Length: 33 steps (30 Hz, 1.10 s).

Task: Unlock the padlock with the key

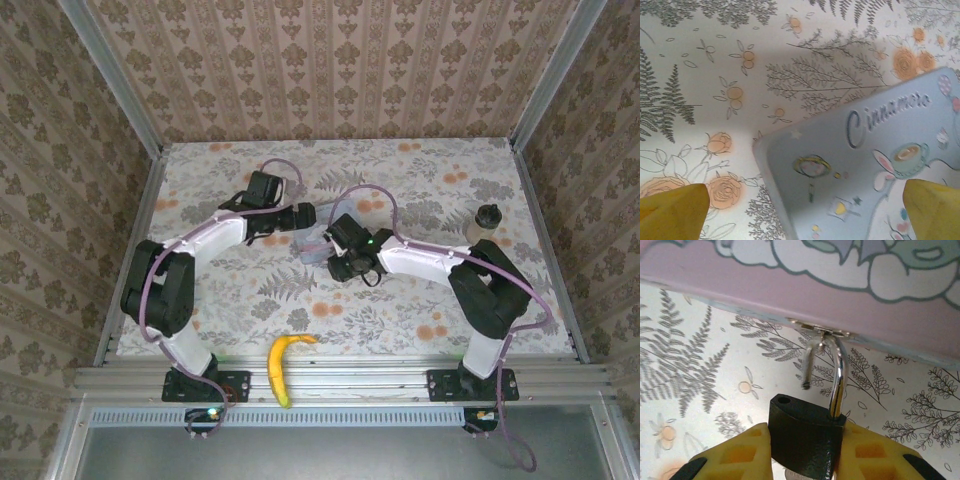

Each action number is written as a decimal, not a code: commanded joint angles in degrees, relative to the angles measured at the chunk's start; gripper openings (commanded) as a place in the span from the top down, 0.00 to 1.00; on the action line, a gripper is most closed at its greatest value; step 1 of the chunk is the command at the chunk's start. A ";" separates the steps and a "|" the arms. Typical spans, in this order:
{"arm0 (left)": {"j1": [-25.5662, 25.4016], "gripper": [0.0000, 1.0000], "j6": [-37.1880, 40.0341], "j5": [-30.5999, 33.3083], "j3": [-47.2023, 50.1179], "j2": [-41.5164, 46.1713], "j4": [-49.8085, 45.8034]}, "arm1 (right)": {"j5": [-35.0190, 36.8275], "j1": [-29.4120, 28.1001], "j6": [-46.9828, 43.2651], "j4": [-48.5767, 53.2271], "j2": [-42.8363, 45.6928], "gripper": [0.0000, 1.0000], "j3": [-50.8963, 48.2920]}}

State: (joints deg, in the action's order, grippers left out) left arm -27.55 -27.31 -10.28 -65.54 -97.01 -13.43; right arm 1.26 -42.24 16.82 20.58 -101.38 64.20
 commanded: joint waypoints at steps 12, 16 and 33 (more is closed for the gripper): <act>-5.94 0.00 2.36 9.98 5.62 4.13 -6.59 | -1.53 2.48 5.58 -5.16 1.05 0.95 -3.22; -6.02 0.00 0.63 10.26 7.59 3.64 -6.13 | -2.66 3.23 7.09 -7.66 1.28 0.95 -4.75; -6.02 0.00 -1.13 10.11 9.55 1.70 -5.39 | -2.28 3.39 13.77 -11.62 3.10 0.96 -7.48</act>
State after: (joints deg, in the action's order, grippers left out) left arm -33.41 -28.25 -2.35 -57.82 -93.47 -14.57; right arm -1.76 -39.13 27.70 10.44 -100.38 57.49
